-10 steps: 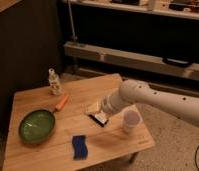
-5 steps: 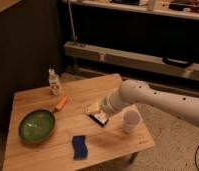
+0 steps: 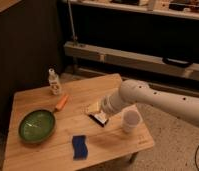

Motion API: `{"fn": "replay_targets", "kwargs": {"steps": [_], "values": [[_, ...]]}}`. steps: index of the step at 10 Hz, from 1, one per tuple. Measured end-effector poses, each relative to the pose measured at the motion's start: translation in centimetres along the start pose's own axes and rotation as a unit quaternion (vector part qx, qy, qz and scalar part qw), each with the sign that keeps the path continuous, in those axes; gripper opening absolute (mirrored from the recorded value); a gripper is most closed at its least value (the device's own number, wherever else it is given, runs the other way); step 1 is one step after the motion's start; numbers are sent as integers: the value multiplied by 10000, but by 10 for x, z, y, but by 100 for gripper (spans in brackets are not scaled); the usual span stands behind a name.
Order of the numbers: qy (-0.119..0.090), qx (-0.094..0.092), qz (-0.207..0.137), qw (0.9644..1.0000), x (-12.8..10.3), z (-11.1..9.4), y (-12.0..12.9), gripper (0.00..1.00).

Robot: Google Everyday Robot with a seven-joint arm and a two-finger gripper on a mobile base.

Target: Push the eraser across the table

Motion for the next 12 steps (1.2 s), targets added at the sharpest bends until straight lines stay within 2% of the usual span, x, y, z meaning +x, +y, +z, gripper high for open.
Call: {"fn": "replay_targets", "kwargs": {"steps": [4, 7, 9, 10, 12], "values": [[22, -14, 11, 10000, 0, 0, -1, 75], [73, 52, 131, 9999, -16, 5, -19, 75], [26, -4, 278, 9996, -28, 5, -31, 75], [-60, -81, 346, 9993, -32, 2, -36, 75], [-382, -236, 528, 9976, -47, -11, -57, 72]]}}
